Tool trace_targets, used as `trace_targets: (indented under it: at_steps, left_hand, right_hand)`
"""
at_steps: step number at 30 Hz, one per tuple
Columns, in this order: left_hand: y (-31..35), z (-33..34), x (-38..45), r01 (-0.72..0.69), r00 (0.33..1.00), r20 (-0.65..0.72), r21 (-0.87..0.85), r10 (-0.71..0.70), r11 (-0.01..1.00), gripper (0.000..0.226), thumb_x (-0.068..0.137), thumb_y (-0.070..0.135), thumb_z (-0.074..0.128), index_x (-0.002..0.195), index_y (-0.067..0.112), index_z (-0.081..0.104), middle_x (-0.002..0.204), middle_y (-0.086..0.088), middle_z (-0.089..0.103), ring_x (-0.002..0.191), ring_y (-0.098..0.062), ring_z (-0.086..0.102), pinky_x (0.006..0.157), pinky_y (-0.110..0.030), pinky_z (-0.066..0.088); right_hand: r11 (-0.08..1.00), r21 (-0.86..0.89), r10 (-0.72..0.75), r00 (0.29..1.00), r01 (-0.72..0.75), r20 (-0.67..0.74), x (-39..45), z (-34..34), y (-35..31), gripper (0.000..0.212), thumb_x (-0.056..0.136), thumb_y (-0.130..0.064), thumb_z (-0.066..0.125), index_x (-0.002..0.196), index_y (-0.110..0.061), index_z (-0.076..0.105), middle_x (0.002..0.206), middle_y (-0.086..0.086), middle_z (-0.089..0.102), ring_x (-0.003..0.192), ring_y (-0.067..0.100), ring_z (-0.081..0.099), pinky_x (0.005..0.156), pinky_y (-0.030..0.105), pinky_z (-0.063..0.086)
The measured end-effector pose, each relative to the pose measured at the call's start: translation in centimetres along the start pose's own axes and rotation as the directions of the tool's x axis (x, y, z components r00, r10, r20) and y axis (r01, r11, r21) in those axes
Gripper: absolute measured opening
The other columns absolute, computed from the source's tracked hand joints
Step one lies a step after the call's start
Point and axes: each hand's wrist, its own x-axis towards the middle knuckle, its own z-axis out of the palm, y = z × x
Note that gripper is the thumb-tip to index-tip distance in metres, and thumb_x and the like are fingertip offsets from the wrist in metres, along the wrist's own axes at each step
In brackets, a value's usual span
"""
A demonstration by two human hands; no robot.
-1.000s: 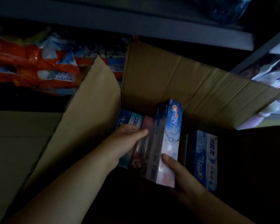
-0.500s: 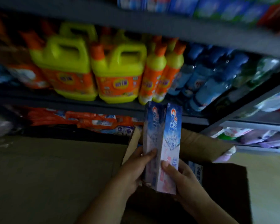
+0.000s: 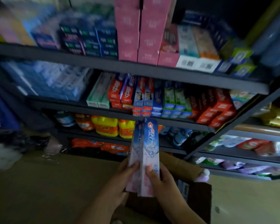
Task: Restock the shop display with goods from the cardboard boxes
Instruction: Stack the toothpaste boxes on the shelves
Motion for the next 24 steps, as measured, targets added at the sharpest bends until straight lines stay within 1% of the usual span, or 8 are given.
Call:
trace_targets:
  at_steps: [3,6,10,13,16,18,22,24]
  left_hand:
    - [1.9,0.2,-3.0,-0.054,0.999,-0.006,-0.019,0.054,0.998,0.047,0.077,0.022,0.068,0.123,0.018,0.059,0.109,-0.012,0.071,0.097,-0.030,0.069,0.075,-0.044,0.056]
    - [3.3,0.1,-5.2,-0.081,0.997,0.001,-0.082,0.081,0.993,0.049,0.070,0.022,0.070,0.118,0.019,0.060,0.105,-0.012,0.073,0.094,-0.031,0.070,0.072,-0.044,0.054]
    - [4.8,-0.1,-6.9,-0.114,0.993,0.022,-0.122,0.117,0.986,0.042,0.074,0.018,0.067,0.115,0.019,0.062,0.101,-0.012,0.074,0.086,-0.028,0.072,0.069,-0.043,0.055]
    - [5.5,-1.0,-7.7,-0.100,0.994,0.026,-0.113,0.104,0.989,0.043,0.075,0.017,0.067,0.118,0.020,0.060,0.104,-0.013,0.072,0.094,-0.032,0.071,0.078,-0.050,0.056]
    - [5.9,-2.1,-8.0,-0.105,0.994,0.010,-0.091,0.107,0.990,0.049,0.073,0.017,0.070,0.121,0.020,0.059,0.107,-0.014,0.072,0.097,-0.034,0.069,0.084,-0.055,0.054]
    - [6.1,-2.4,-8.1,-0.111,0.994,0.004,-0.084,0.112,0.990,0.050,0.071,0.017,0.071,0.120,0.019,0.059,0.106,-0.014,0.072,0.096,-0.034,0.070,0.083,-0.054,0.055]
    - [6.6,-2.6,-8.2,-0.127,0.991,-0.035,-0.026,0.126,0.992,0.053,0.067,0.020,0.074,0.118,0.015,0.060,0.102,-0.013,0.073,0.092,-0.031,0.071,0.082,-0.052,0.056]
    - [6.9,-2.6,-8.3,-0.148,0.987,-0.058,0.002,0.148,0.989,0.059,0.064,0.021,0.076,0.120,0.014,0.058,0.102,-0.013,0.073,0.092,-0.031,0.071,0.081,-0.051,0.056]
  right_hand:
    - [0.999,0.009,-0.031,0.997,0.032,-0.071,-1.6,1.1,-2.4,0.037,0.088,-0.031,0.067,0.121,-0.028,0.052,0.112,0.000,0.068,0.096,0.019,0.070,0.084,0.042,0.058]
    - [0.994,0.108,-0.017,0.998,0.023,-0.054,-3.0,2.3,-4.1,0.029,0.091,-0.019,0.063,0.117,-0.025,0.050,0.110,0.005,0.066,0.091,0.024,0.071,0.077,0.042,0.059]
    - [0.975,0.209,-0.075,0.997,0.069,0.021,-4.0,3.4,-4.8,0.048,0.077,-0.017,0.067,0.121,-0.027,0.053,0.114,0.006,0.068,0.098,0.025,0.069,0.078,0.039,0.056]
    - [0.982,0.166,-0.107,0.991,0.093,0.081,-4.7,4.1,-5.0,0.050,0.090,-0.009,0.063,0.129,-0.036,0.046,0.115,0.001,0.068,0.096,0.017,0.070,0.075,0.031,0.057]
    - [0.990,0.101,-0.115,0.986,0.103,0.124,-5.2,4.7,-5.3,0.051,0.093,-0.009,0.059,0.131,-0.035,0.039,0.112,0.000,0.068,0.078,0.010,0.072,0.059,0.020,0.054]
    - [0.992,0.082,-0.109,0.988,0.100,0.109,-5.3,4.9,-5.6,0.049,0.090,-0.012,0.063,0.130,-0.029,0.042,0.107,0.002,0.069,0.070,0.011,0.071,0.051,0.021,0.051]
    - [0.990,0.073,-0.125,0.989,0.119,0.079,-5.2,5.1,-5.7,0.049,0.083,-0.017,0.070,0.126,-0.022,0.047,0.109,0.003,0.067,0.073,0.012,0.070,0.051,0.025,0.052]
    - [0.987,0.118,-0.124,0.987,0.112,0.100,-5.2,5.0,-5.7,0.057,0.074,-0.017,0.074,0.125,-0.022,0.049,0.110,0.007,0.068,0.078,0.017,0.071,0.054,0.026,0.053]
